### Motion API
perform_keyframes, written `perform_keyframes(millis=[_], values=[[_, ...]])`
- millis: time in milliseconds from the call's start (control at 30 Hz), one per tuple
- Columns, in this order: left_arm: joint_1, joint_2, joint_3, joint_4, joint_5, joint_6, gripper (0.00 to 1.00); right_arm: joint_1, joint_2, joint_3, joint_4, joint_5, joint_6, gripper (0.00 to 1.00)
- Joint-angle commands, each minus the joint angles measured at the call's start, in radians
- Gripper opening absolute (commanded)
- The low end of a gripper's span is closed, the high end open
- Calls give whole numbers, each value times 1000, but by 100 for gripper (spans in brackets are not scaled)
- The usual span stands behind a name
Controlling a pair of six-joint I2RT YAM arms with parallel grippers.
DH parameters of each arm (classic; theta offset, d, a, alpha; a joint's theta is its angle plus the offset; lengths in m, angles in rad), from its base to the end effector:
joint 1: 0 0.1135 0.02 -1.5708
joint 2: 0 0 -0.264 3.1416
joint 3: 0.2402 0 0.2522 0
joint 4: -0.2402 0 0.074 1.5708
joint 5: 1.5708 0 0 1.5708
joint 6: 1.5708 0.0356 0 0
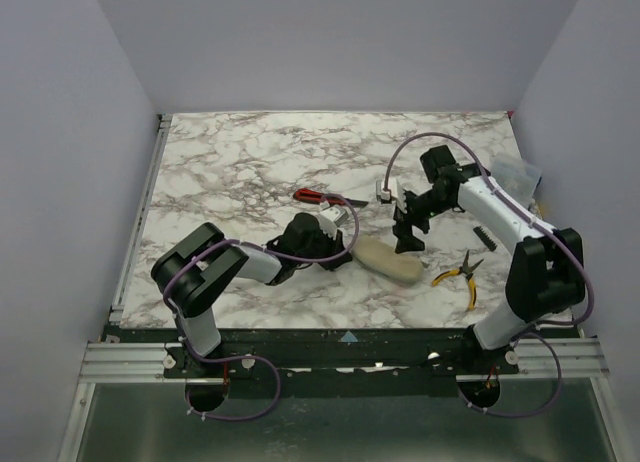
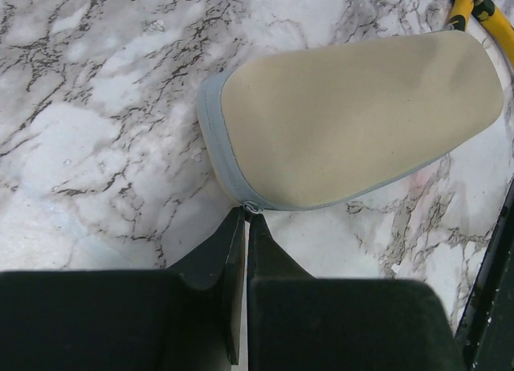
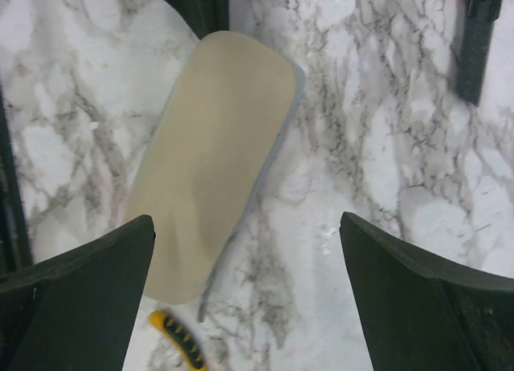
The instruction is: Open the umbrella
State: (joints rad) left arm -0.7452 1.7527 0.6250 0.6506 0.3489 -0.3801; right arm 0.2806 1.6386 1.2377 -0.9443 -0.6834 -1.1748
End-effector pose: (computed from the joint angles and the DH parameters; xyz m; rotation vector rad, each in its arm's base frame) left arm 0.2287 -0.2276 0.1282 0.6243 2.0962 -1.0304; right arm 0.2912 0.1073 0.2375 -1.7817 1.8450 0.6963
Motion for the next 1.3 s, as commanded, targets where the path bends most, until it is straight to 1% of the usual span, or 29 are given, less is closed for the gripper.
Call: perform_keyframes(millis=[0,133,233,433,500,600,700,767,900,1000,1067,1167,1267], values=[[-25,-33,-8,41,1,-41,0,0,-118,-107,14,-38,221,100],[-31,-27,-2,38,4,-53,0,27,-218,-237,189,44,402,100],[-33,-25,-1,38,6,-56,0,66,-253,-308,256,96,431,100],[-36,-29,0,31,2,-54,0,112,-231,-389,323,185,435,100],[-36,-33,-3,28,0,-52,0,113,-218,-404,329,202,406,98],[-36,-44,-14,21,-13,-45,0,112,-199,-432,333,238,348,88],[-33,-61,-26,6,-34,-28,0,112,-207,-461,340,262,273,70],[-24,-71,-31,-9,-54,-21,0,112,-226,-480,343,269,220,62],[-2,-76,-27,-32,-72,10,0,112,-260,-515,331,277,103,50],[13,-75,-20,-46,-79,38,0,112,-269,-529,319,286,31,43],[16,-76,-16,-49,-82,63,0,112,-270,-531,312,288,-6,41],[16,-77,-17,-39,-64,101,0,109,-287,-545,284,273,-109,39],[16,-74,-11,-24,-20,139,0,109,-328,-581,277,254,-261,39]])
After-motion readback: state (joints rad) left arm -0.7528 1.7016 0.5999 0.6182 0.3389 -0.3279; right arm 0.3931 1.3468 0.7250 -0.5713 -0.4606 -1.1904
